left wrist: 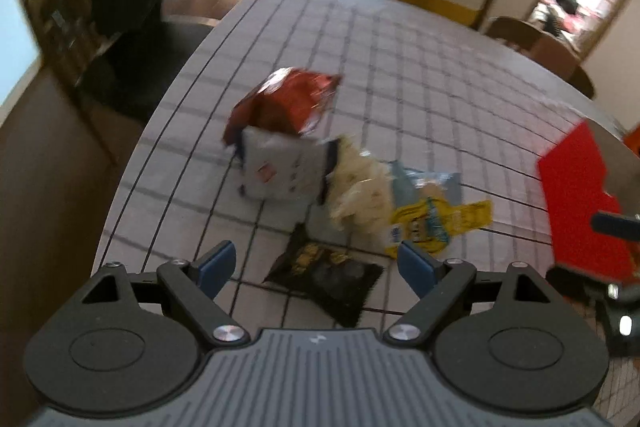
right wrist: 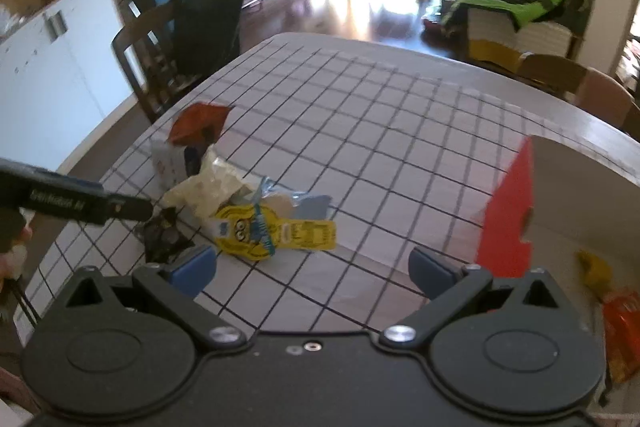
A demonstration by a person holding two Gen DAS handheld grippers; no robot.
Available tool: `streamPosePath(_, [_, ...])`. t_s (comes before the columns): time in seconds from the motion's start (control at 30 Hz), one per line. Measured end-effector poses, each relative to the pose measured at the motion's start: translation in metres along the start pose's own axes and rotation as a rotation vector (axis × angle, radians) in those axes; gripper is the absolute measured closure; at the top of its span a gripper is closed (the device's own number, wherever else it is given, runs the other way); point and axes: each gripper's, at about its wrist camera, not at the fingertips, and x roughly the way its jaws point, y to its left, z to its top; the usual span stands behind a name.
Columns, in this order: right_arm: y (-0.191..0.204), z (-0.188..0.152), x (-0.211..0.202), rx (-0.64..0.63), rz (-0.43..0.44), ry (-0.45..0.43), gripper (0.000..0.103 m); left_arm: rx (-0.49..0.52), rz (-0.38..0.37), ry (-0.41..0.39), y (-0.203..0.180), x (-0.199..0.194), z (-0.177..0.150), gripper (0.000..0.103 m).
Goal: Organize snacks
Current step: 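Move both grippers back over the snack pile, then grasp the yellow minion bag with the right gripper while the left grasps the black bag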
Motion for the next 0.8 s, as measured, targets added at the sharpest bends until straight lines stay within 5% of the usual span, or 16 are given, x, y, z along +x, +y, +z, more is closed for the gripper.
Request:
streamPosePath(0.43, [0.046,0.008,0.057,-0.354,0.057,0.052,0.004,-0.2,0.049,0.109,0.012,0.036,0.005,0.015])
streamPosePath(0.8, [0.068,0.012,0.1,-0.464,0.071,0.084,0.017,-0.304,0.076,0.169,0.017,0.059,0.008,0.015])
